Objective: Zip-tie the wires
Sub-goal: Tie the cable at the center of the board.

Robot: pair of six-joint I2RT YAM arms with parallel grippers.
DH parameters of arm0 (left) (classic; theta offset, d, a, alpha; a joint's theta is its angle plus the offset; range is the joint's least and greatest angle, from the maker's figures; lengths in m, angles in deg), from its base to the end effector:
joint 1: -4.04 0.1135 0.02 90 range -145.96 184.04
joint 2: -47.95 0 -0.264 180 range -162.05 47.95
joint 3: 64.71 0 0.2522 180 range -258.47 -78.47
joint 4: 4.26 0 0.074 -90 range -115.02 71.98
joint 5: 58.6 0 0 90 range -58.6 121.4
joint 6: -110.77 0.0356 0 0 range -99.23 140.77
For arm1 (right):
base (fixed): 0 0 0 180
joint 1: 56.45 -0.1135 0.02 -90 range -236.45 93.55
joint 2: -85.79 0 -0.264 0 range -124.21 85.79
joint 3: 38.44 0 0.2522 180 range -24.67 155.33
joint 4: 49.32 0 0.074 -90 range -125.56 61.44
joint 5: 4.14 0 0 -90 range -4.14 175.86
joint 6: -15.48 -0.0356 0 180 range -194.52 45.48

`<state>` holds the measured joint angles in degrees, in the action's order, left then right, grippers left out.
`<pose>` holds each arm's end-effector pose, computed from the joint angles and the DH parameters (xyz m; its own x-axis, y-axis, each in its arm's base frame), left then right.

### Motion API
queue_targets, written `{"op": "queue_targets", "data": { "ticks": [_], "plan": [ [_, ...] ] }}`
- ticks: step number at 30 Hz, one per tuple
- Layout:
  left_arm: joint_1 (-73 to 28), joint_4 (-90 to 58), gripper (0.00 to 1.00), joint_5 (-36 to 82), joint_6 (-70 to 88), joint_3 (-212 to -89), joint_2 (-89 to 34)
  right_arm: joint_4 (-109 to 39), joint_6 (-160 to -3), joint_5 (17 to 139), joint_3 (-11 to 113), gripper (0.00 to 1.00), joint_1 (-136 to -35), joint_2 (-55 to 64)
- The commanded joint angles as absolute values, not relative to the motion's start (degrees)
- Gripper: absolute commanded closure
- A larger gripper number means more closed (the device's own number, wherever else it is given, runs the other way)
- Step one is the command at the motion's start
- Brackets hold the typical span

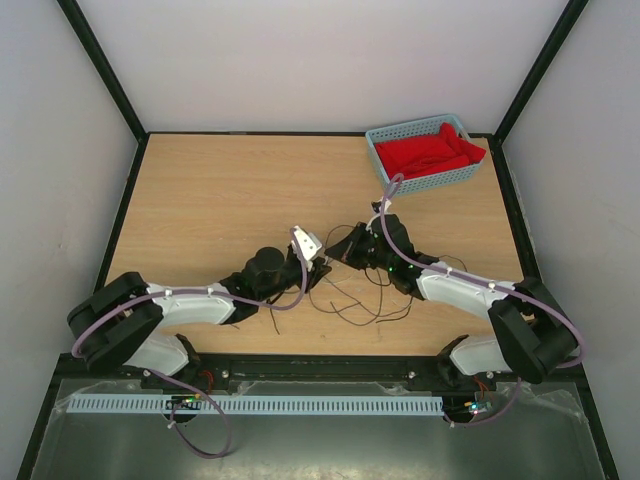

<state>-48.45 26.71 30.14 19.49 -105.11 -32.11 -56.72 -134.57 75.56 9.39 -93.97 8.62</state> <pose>0.1680 -0.2201 0.1960 -0.1100 0.1066 -0.9882 0.8040 0.5940 -0.0254 0.2201 0.1770 0.2066 -0.7811 0.4750 -0.4052 -0.1081 0.5363 0.8371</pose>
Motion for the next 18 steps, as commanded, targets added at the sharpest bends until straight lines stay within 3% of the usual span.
{"op": "queue_targets", "data": {
  "ticks": [1,18],
  "plan": [
    [-48.70,31.16,0.71,31.24,20.30,-106.67,-32.70,-58.58,-135.51,74.88,8.91,1.00,-94.32,9.87],
    [-48.61,33.22,0.75,35.12,21.05,-107.39,-35.54,-59.48,-136.29,73.75,8.39,1.00,-94.33,9.72]
  ]
}}
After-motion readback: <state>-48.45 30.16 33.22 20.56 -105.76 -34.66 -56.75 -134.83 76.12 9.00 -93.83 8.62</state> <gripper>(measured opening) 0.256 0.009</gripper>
